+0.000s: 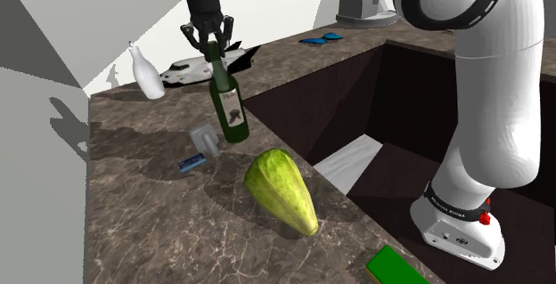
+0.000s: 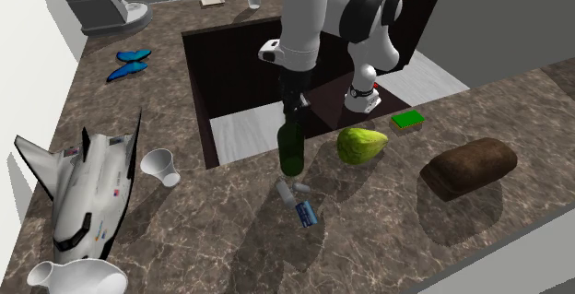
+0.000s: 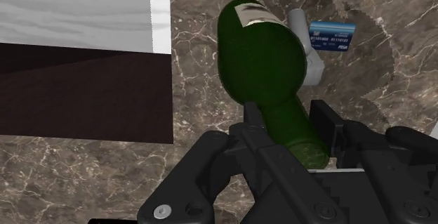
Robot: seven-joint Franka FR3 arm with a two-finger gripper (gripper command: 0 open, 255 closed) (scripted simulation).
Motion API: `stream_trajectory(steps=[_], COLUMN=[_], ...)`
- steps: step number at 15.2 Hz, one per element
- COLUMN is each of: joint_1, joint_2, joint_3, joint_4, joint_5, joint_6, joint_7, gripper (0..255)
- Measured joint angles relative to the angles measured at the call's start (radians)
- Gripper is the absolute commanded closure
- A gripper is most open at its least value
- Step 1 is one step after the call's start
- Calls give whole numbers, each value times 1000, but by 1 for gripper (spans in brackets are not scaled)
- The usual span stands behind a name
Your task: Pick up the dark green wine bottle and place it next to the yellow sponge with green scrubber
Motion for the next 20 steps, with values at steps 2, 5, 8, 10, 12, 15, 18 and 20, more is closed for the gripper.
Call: stream_trajectory(steps=[2,5,8,10,12,15,18,20], joint_1=[9,25,50,78,55,12,5,0], joint_2=[19,61,121,186,99,-93,-239,-323], joint_3=[0,-2,-6,-13,4,26,41,44], joint_4=[56,166,312,452,318,26,-173,-285], joint_5=[-6,-18,-36,-53,-35,14,56,82], joint_6=[-37,-106,-190,-265,-222,-119,-62,-30], joint_7=[0,-4,-9,-16,3,30,62,68], gripper=[255,255,255,255,255,255,255,255])
